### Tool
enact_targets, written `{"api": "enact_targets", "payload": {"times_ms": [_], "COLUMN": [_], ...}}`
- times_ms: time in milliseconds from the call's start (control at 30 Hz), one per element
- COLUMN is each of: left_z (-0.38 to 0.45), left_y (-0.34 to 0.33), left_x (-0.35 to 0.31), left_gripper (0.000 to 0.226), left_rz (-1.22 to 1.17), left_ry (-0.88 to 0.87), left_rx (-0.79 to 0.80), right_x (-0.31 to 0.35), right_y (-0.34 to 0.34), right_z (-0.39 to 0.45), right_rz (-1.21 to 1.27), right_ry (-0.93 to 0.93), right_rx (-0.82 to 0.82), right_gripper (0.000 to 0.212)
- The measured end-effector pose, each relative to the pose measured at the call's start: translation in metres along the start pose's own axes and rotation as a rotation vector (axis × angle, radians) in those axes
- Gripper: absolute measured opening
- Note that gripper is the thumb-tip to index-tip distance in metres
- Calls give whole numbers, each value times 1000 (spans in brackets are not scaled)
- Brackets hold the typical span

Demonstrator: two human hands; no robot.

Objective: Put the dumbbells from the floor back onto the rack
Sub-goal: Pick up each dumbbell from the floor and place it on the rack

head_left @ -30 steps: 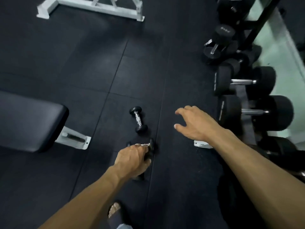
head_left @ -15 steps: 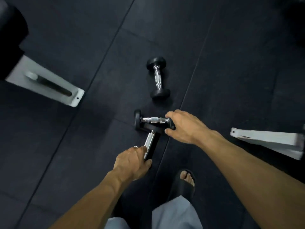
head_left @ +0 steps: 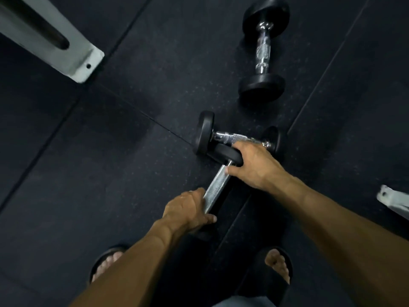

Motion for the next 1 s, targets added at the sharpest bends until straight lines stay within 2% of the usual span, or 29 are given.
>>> {"api": "enact_targets", "payload": {"times_ms": [133, 467, 700, 900, 1000], "left_z": [9, -29, -103, -196, -245], "left_y": [-11, 7, 68, 150, 187], "left_x": [2, -12, -59, -125, -162], "left_gripper": [51, 55, 54, 53, 42], "left_rz": [-70, -12, 59, 182, 214], "left_ry": [35, 21, -63, -200, -265], "left_rx": [-18, -63, -148, -277, -320], "right_x": [-8, -10, 21, 55, 68], "right_y": [-7, 19, 107, 213, 266], "right_z": [1, -41, -114, -207, -258], "right_rz": [29, 138, 155, 165, 155], "right_ry": [31, 65, 79, 102, 107], "right_rx": [-145, -190, -297, -475, -560], "right_gripper": [23, 12, 15, 11, 12]}}
Point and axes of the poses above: each hand's wrist, its own z-axis towards the middle knuckle, its own y-axis out of the back of the hand, x = y × z, the point moved 4 cm from there along z, towards the middle knuckle, and after that the axes turned 2 degrees about z, right-handed, at the moved point
